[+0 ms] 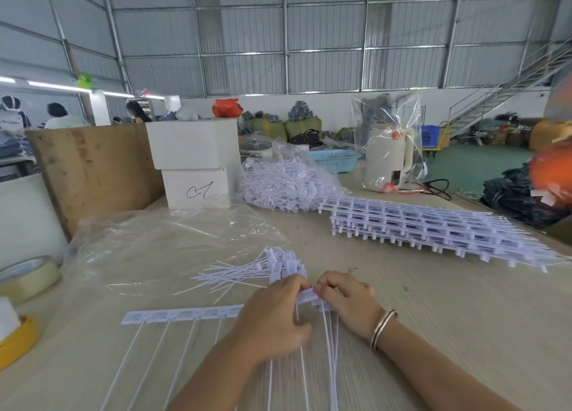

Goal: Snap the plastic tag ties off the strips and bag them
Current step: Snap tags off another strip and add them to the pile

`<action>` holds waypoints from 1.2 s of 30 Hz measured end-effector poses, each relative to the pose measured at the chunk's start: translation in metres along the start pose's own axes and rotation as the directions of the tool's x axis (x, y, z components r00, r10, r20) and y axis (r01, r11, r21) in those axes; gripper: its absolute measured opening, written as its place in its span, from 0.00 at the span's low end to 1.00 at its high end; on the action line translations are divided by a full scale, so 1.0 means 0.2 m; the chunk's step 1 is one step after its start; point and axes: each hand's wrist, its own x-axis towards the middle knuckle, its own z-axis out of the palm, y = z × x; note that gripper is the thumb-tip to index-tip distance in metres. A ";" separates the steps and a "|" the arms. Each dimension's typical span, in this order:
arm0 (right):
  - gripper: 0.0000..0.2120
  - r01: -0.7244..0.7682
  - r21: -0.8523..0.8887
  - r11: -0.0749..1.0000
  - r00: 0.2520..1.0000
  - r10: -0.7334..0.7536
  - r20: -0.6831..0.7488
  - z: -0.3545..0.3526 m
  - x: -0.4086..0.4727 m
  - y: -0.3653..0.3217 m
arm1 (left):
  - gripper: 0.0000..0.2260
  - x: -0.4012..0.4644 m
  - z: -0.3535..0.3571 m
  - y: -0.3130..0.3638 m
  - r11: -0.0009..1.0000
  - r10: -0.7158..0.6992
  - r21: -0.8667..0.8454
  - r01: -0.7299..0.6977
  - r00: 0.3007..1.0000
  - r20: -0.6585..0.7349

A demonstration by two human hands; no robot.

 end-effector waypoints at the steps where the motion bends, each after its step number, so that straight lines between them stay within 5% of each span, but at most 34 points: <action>1: 0.13 -0.004 -0.014 1.000 1.000 0.005 0.017 0.00 0.00 0.00 | 0.15 0.00 0.01 0.00 1.000 0.000 0.008 0.000 1.000 -0.014; 5: 0.11 -0.012 -0.026 1.000 0.997 0.014 0.078 0.00 0.00 -0.01 | 0.05 0.02 0.03 -0.01 0.999 0.020 -0.028 -0.025 0.988 -0.153; 10: 0.11 0.045 -0.075 0.996 0.994 -0.037 0.100 0.00 0.00 -0.01 | 0.05 0.04 0.04 0.00 0.997 -0.005 -0.075 -0.011 0.978 -0.207; 23: 0.11 0.054 -0.018 0.998 0.995 -0.052 0.085 -0.02 -0.02 -0.04 | 0.08 0.02 0.01 0.01 0.985 -0.168 -0.046 0.163 0.975 -0.147; 29: 0.13 -0.066 0.401 0.914 0.998 0.064 0.020 0.00 0.01 0.03 | 0.08 0.01 0.00 -0.01 0.994 -0.032 -0.102 0.028 0.999 -0.038; 36: 0.10 -0.045 0.251 0.967 0.994 0.017 0.112 0.00 0.01 0.02 | 0.07 0.02 0.01 -0.05 0.999 -0.011 -0.050 0.005 0.993 -0.121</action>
